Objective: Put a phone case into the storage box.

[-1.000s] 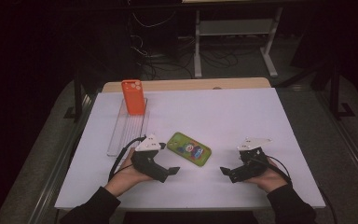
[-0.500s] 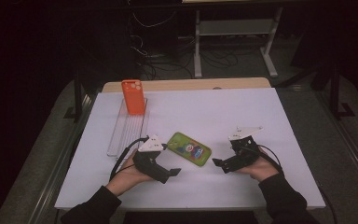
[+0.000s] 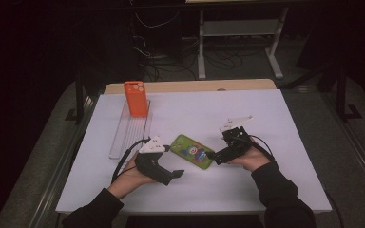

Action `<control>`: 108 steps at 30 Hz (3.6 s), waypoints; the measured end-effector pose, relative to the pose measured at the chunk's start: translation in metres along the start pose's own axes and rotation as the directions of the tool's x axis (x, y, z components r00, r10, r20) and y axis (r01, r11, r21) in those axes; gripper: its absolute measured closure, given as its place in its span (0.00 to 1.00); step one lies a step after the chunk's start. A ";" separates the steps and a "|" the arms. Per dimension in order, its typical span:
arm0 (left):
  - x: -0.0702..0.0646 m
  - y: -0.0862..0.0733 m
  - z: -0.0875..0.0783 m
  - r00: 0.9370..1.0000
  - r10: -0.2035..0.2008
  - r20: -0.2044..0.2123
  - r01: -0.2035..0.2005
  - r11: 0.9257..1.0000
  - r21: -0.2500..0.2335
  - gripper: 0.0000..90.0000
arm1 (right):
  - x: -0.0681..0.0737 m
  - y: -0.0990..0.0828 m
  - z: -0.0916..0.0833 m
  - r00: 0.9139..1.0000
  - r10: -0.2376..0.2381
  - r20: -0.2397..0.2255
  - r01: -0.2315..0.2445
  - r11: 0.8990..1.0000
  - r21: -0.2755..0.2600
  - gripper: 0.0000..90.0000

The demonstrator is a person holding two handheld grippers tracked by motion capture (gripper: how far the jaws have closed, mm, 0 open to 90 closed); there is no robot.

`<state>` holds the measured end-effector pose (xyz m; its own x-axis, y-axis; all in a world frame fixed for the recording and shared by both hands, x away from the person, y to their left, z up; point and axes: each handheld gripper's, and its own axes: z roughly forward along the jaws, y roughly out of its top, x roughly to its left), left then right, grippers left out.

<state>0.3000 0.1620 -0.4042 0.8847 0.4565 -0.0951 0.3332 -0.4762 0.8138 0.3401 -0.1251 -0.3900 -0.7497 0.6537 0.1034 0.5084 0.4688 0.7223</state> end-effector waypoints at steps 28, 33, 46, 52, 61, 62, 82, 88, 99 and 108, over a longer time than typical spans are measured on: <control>0.002 -0.002 -0.001 1.000 -0.002 -0.011 0.001 1.000 -0.010 0.00 | 0.010 0.037 0.050 0.998 -0.055 -0.032 0.059 0.987 0.153 0.00; 0.003 -0.002 -0.002 1.000 0.015 -0.015 -0.015 1.000 0.005 0.00 | 0.012 0.034 0.059 0.997 -0.069 -0.038 0.075 0.976 0.204 0.00; 0.001 -0.003 0.001 1.000 0.003 -0.007 -0.003 1.000 -0.016 0.00 | 0.019 0.025 0.084 0.991 -0.135 -0.021 0.134 0.939 0.317 0.00; 0.000 -0.003 0.001 1.000 -0.002 -0.003 0.002 1.000 -0.017 0.00 | 0.020 0.022 0.091 0.990 -0.140 -0.028 0.141 0.929 0.341 0.06; 0.000 -0.003 0.001 1.000 -0.003 0.002 0.003 1.000 -0.008 0.00 | 0.022 0.020 0.092 0.989 -0.143 -0.040 0.148 0.923 0.355 0.11; 0.000 -0.003 0.002 1.000 -0.001 0.002 0.001 1.000 -0.008 0.00 | 0.022 0.021 0.092 0.989 -0.143 -0.039 0.148 0.923 0.355 0.11; -0.001 -0.005 0.005 1.000 0.006 0.000 -0.006 1.000 0.025 0.00 | 0.023 0.020 0.089 0.989 -0.140 -0.044 0.147 0.924 0.352 0.17; 0.000 -0.004 0.005 1.000 0.002 -0.007 -0.002 1.000 0.028 0.00 | 0.019 0.019 0.081 0.987 -0.156 -0.036 0.159 0.932 0.325 0.17; 0.000 -0.002 0.006 1.000 0.007 -0.001 -0.007 1.000 0.030 0.00 | 0.004 0.016 0.053 0.989 -0.138 -0.046 0.145 0.945 0.292 0.17; 0.002 0.000 0.006 1.000 0.000 0.002 0.000 1.000 0.031 0.00 | -0.002 0.014 0.033 0.985 -0.163 -0.055 0.172 0.943 0.286 0.17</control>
<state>0.3035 0.1584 -0.4076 0.8853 0.4549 -0.0967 0.3433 -0.4989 0.7957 0.3626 -0.1000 -0.4032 -0.8447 0.5348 0.0224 0.4719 0.7242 0.5028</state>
